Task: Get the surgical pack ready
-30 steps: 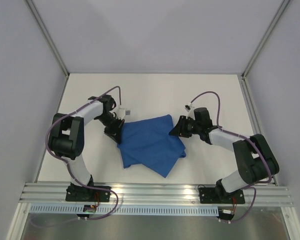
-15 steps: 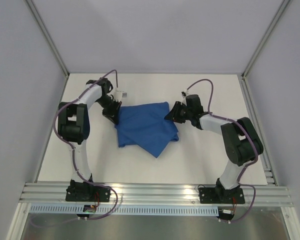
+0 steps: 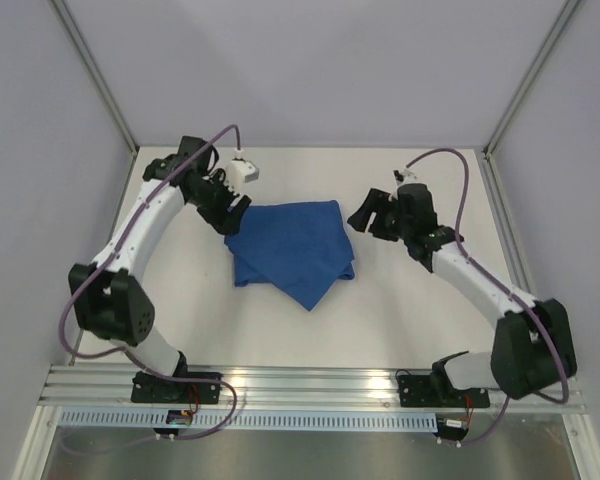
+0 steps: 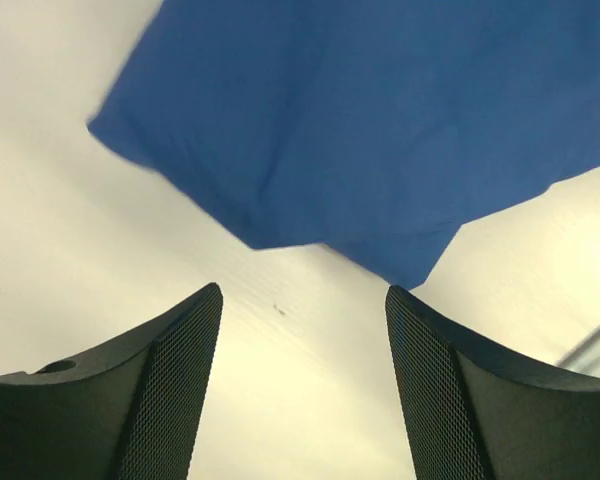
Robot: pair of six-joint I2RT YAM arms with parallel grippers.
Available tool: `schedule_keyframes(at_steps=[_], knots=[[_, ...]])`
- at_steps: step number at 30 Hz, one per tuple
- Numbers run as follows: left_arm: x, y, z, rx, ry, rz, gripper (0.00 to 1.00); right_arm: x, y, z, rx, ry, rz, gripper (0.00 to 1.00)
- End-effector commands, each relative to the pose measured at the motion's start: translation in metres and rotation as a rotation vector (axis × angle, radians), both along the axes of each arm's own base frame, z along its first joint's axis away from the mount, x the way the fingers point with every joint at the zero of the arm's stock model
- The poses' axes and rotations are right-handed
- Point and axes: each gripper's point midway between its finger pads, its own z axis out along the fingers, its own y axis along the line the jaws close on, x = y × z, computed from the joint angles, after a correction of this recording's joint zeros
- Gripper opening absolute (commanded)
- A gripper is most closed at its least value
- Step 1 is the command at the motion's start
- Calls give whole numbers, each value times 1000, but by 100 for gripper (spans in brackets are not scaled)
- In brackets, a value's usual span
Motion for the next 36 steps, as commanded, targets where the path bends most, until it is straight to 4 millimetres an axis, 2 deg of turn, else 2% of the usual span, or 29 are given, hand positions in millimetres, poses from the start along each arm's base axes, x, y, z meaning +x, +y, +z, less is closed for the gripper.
schedule_keyframes(at_steps=[1,2,3,4,5,6,7,8,9,10,11,12,14,16,17,18,19,21,24,27,28,30,31,34,36], knots=[[-47,-26,14,102,-142,-266,75,-33,-24,24,-30,-39,-75,71],[-53,-30,10,133,-171,-300,76,-47,-25,13,-34,-4,-70,71],[-45,-37,10,152,-255,-321,79,-56,-22,11,-23,7,-59,68],[-58,-45,-10,194,-259,-386,80,-67,-12,9,2,23,-37,61],[-56,-41,-7,240,-319,-381,82,-77,-1,13,38,21,-5,56],[-52,-46,-6,247,-361,-388,83,-89,7,1,52,49,24,51],[-58,-49,-14,259,-358,-408,83,-101,25,-3,94,78,62,42],[-60,-52,-16,257,-360,-417,84,-105,42,1,162,67,111,37],[-61,-53,-23,258,-359,-425,92,-114,50,-11,199,99,132,27],[-64,-57,-29,254,-360,-449,93,-123,66,-18,256,147,145,23],[-62,-63,-32,247,-385,-461,99,-118,80,-6,322,92,175,19],[-68,-63,-46,251,-368,-485,100,-126,94,-7,334,97,207,12],[-70,-78,-51,246,-417,-541,100,-124,109,-17,308,103,222,9],[-72,-81,-63,269,-432,-567,100,-126,127,-21,303,111,253,4],[-69,-87,-64,270,-462,-574,100,-126,132,-23,313,116,255,3],[-66,-83,-72,297,-458,-568,100,-129,135,-35,311,143,254,0],[-64,-82,-76,308,-456,-564,99,-126,138,-36,336,140,248,1],[-61,-75,-86,356,-448,-549,97,-125,138,-54,342,195,202,0],[-59,-76,-94,350,-458,-531,92,-121,138,-70,342,206,171,1],[-54,-77,-88,341,-484,-494,81,-109,141,-71,353,172,146,1],[-53,-78,-86,335,-489,-489,73,-106,141,-72,350,165,136,0],[-53,-78,-84,327,-495,-483,64,-102,147,-69,360,159,139,0],[-53,-80,-84,321,-497,-482,54,-101,148,-73,356,165,137,1],[-61,-81,-87,299,-456,-489,46,-99,148,-75,357,171,125,0],[-70,-86,-86,253,-440,-514,47,-99,147,-79,353,179,116,0]])
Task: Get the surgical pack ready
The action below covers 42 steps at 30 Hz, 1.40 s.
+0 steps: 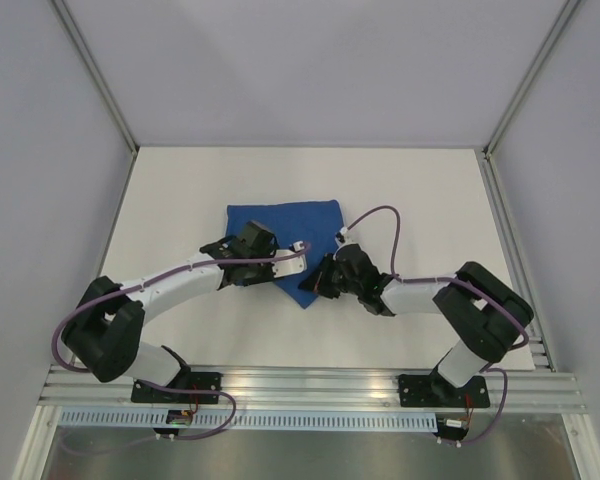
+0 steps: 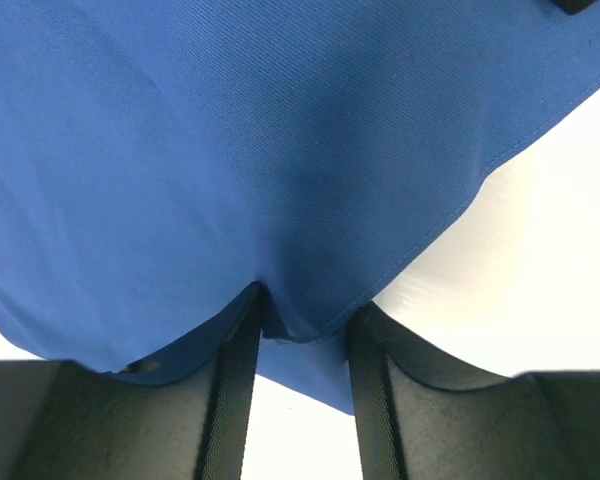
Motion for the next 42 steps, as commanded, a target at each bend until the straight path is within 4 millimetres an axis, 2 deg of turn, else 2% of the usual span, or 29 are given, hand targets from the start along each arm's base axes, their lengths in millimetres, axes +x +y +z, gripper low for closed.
schedule_keyframes(at_steps=[1,4,6,7,10,14,16,17,18,20,28,29,30,32,33,34,37,38,41,42], knots=[[-2,-18,16,-111,-12,-33,43,23,9,20,62,-73,-61,1],[-3,-16,20,-122,-20,-18,28,23,12,21,81,-78,-58,0],[-3,-19,30,-141,-16,-12,36,25,17,24,85,-80,-41,1],[-6,-18,31,-142,-3,-8,46,24,20,24,87,-74,-26,0],[-1,-21,34,-152,-20,-1,46,25,21,21,86,-68,-30,0],[5,-17,30,-133,-37,30,39,25,19,21,91,-65,-39,1],[5,-17,32,-142,-39,40,30,25,22,23,100,-67,-33,0],[6,-18,33,-146,-41,40,26,26,22,22,101,-63,-35,1],[7,-19,34,-151,-47,42,14,27,22,23,101,-65,-37,0],[8,-20,32,-150,-40,45,1,27,23,21,99,-60,-41,1],[4,-23,38,-164,-24,27,0,33,25,17,102,-54,-62,0],[3,-23,36,-157,-13,19,1,34,25,15,98,-54,-66,1],[-2,-21,30,-135,12,9,12,34,25,15,97,-52,-68,0],[-5,-20,20,-111,42,-5,41,34,23,15,97,-50,-72,0],[-5,-19,16,-104,45,-8,47,32,21,13,94,-46,-76,0],[-6,-18,11,-101,46,-7,47,32,21,13,94,-47,-78,0],[5,-20,9,-116,-15,7,36,32,17,13,87,-51,-91,0],[10,-20,10,-121,-35,22,23,32,17,13,86,-53,-92,0],[11,-22,11,-131,-35,33,0,32,19,14,96,-55,-84,0],[10,-21,12,-132,-31,37,0,32,20,14,99,-55,-82,0]])
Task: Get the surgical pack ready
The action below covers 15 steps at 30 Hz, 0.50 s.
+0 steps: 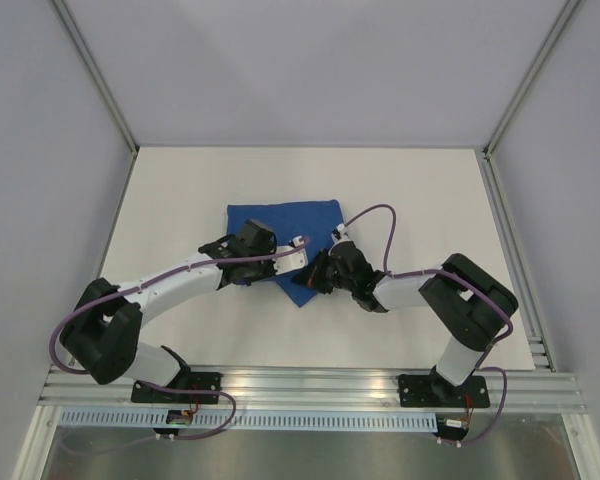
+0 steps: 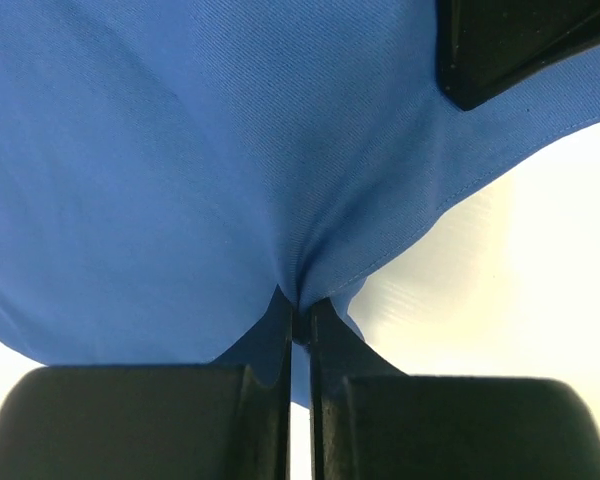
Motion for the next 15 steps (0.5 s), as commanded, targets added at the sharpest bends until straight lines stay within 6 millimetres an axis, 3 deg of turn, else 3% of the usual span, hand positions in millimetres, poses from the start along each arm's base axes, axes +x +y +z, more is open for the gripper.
schedule_keyframes(at_steps=[1,5,11,15], knots=[[10,-12,9,-61,-51,1,0,14,3,13,31,-62,-40,0],[6,-14,18,-90,-43,3,0,18,6,16,42,-65,-51,1],[4,-26,66,-216,-61,27,0,31,26,28,87,-72,-28,1],[0,-26,63,-217,-46,17,0,42,23,34,116,-87,-104,1]])
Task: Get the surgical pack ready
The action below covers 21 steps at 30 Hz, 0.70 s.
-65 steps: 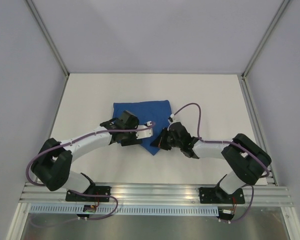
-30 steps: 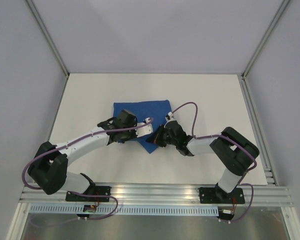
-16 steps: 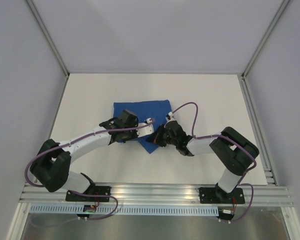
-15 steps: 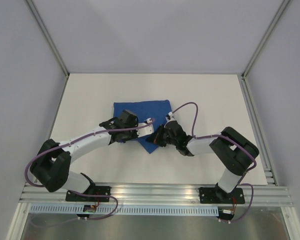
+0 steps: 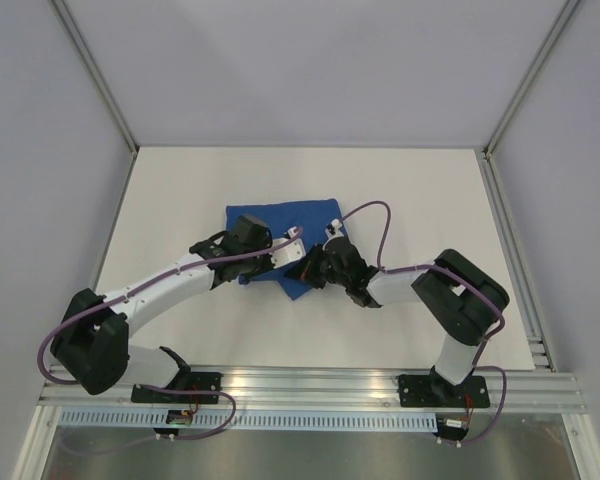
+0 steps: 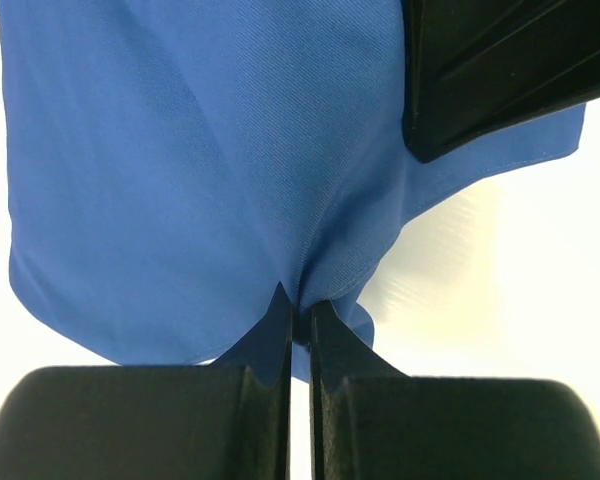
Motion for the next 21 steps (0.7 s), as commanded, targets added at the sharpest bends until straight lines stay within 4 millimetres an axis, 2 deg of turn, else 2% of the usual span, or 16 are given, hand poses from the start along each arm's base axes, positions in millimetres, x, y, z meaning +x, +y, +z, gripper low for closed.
schedule_keyframes(at_steps=[1,4,5,8,9,11,12,15,18,21], knots=[[2,-23,38,-137,-44,-30,0,35,4,30,83,-101,-120,0],[2,-22,38,-137,-47,-26,0,42,2,38,116,-117,-178,0],[2,-23,40,-144,-50,-26,0,50,-2,38,111,-130,-222,1],[6,-28,54,-175,-76,-26,0,59,3,41,127,-152,-239,1],[6,-29,54,-176,-72,-26,0,63,6,35,125,-143,-241,2],[5,-30,55,-175,-67,-36,0,69,7,39,169,-152,-272,2],[5,-30,55,-174,-67,-44,0,71,6,34,170,-152,-291,3],[4,-29,52,-158,-72,-57,0,81,-1,39,176,-200,-352,2],[3,-26,48,-146,-68,-63,0,90,-4,56,184,-289,-380,4],[1,-25,48,-144,-72,-68,0,102,-11,58,154,-320,-439,6]])
